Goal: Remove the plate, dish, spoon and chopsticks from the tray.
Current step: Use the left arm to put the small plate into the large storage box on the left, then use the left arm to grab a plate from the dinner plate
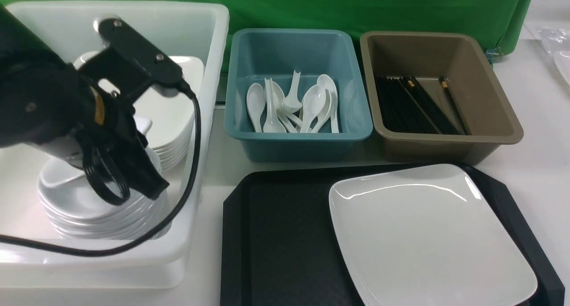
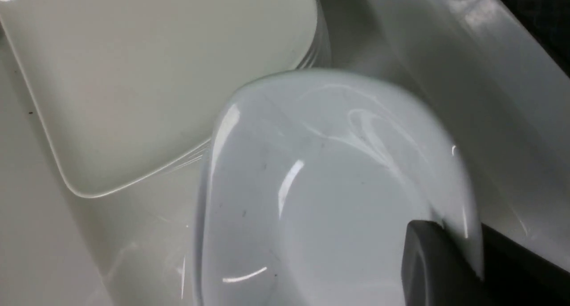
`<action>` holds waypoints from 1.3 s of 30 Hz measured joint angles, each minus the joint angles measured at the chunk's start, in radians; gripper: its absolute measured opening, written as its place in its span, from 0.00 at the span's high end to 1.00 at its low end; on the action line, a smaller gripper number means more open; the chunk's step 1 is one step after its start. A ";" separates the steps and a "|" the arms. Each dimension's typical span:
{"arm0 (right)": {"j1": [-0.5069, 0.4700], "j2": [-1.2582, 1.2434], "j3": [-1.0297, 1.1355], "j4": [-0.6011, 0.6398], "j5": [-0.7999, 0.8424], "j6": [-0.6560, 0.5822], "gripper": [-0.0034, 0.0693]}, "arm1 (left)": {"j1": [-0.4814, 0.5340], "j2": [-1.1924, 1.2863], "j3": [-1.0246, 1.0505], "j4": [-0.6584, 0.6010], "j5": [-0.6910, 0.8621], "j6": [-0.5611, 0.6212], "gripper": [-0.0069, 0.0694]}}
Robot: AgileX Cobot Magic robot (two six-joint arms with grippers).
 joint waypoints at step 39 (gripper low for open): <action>0.000 0.000 0.030 0.001 -0.005 -0.004 0.86 | -0.043 0.003 -0.128 -0.791 -0.025 0.000 0.89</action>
